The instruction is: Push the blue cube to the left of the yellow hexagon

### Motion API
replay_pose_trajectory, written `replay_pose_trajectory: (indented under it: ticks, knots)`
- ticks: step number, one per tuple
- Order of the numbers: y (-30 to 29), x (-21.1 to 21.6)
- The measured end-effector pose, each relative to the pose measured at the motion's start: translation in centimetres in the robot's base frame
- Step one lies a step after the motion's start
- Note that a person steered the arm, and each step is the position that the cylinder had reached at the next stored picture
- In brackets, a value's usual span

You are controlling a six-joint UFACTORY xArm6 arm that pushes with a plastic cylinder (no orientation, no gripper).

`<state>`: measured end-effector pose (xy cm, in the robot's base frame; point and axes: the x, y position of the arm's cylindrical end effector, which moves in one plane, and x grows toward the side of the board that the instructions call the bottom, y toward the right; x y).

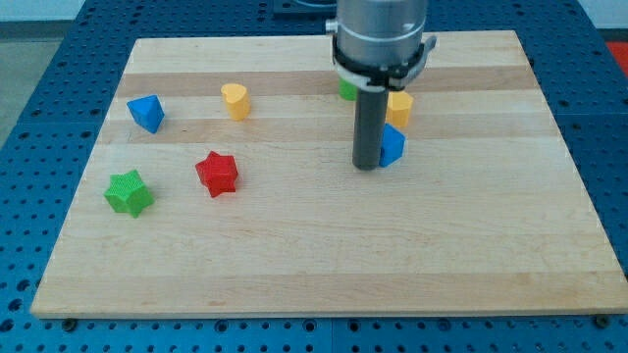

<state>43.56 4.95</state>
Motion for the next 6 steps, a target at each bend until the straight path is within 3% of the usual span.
replay_pose_trajectory:
  ticks: [2,3,5,6]
  knots:
    - [0.1,4.4]
    - [2.8,6.3]
    - [5.3,0.2]
    - [2.5,-2.1]
